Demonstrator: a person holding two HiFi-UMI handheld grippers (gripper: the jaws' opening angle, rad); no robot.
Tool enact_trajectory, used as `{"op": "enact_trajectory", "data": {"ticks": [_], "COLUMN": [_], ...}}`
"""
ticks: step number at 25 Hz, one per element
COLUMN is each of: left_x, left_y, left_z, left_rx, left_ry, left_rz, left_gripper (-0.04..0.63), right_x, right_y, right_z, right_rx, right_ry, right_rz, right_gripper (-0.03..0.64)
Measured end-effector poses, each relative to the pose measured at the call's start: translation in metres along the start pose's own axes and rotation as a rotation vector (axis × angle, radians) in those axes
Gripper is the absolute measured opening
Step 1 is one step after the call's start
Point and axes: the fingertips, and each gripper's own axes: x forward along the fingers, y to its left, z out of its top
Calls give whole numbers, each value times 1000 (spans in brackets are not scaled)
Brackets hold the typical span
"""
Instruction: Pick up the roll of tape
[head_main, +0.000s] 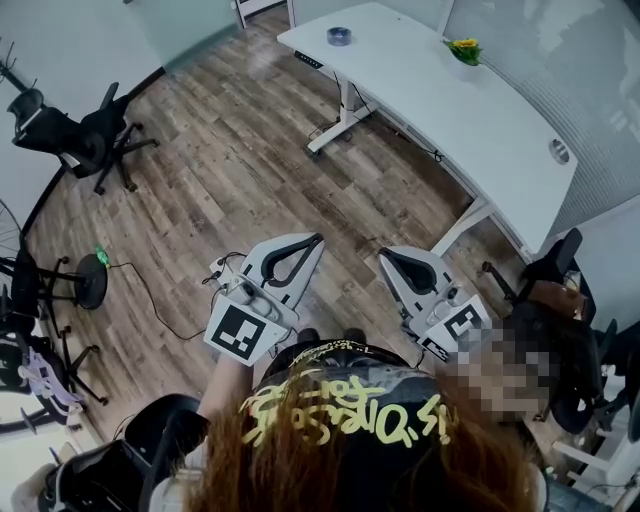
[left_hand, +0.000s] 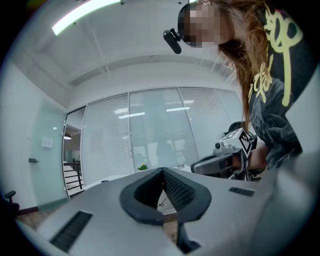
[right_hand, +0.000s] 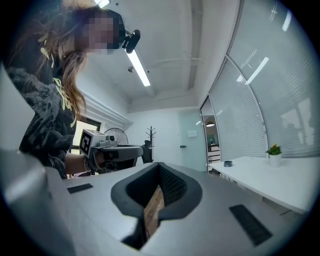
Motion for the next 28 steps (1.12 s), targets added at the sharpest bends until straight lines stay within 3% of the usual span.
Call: {"op": "enact_trajectory", "data": {"ticks": [11,16,21,23,28], "left_x": [1,0,-8,-12,-26], "left_y": [1,18,39,45,67], "left_z": [-4,-5,-5,-7,-14], "left_rx": [-2,-80,-123,-140,-162], "left_ry": [21,-8,-25,-20,-39], "left_rz": [6,81,157,171,228], "left_gripper": [-9,-9,145,222,307], "right_x": [-1,3,15,18,27], "right_y": [-6,-17,-19,-20,-26], "right_z": [2,1,1,3,2], "right_rx": [-7,28,37,47,52], "right_ry": [11,-3,-3,-13,-17], "right_rz": [-24,-77,-116,-141,-210], "right_gripper": [3,3,26,129,238]}}
